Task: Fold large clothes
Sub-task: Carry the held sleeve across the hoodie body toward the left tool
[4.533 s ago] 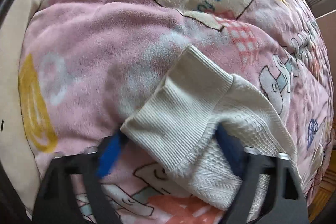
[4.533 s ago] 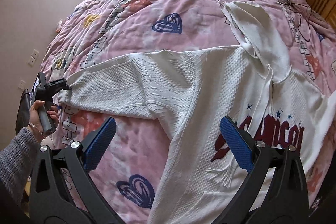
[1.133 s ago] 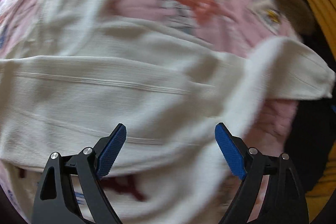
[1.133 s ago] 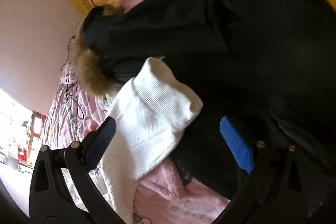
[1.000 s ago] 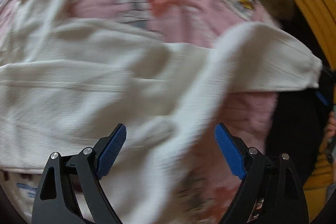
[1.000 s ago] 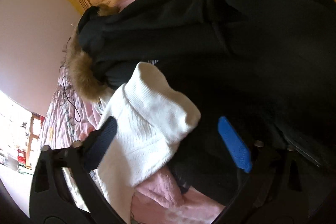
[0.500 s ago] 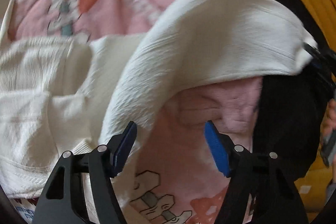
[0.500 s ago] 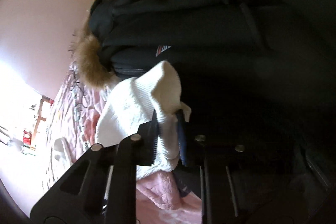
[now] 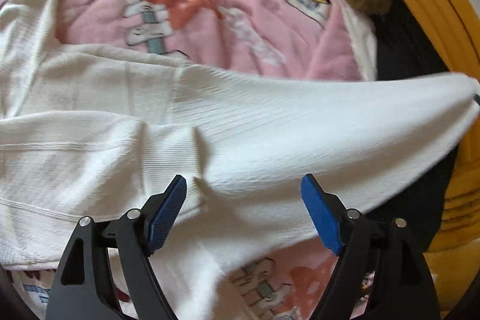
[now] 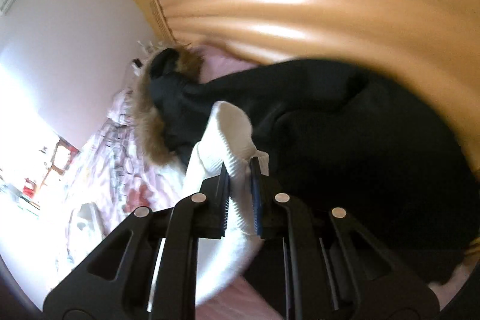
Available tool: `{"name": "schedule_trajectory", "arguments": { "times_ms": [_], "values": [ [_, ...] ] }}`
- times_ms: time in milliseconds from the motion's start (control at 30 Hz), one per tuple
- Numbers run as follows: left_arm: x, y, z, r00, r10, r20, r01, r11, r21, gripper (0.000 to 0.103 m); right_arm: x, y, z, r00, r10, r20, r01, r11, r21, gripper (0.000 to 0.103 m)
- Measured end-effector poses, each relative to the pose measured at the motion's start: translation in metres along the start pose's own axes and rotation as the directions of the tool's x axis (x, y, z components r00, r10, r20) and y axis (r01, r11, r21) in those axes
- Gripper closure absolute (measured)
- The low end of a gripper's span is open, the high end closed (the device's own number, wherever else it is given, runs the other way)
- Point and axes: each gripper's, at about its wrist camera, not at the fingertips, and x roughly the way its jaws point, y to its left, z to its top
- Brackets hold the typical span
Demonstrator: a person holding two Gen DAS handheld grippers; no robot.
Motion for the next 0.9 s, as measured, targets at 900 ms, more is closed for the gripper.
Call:
{"name": "schedule_trajectory", "arguments": {
  "times_ms": [900],
  "values": [
    [-0.058,0.067,-0.005,0.998,-0.015,0.053,0.02,0.996,-0.093,0.017,-0.052,0.22,-0.082,0.962,0.268,-0.051,-0.27,0.908,-0.321,0.091]
  ]
}}
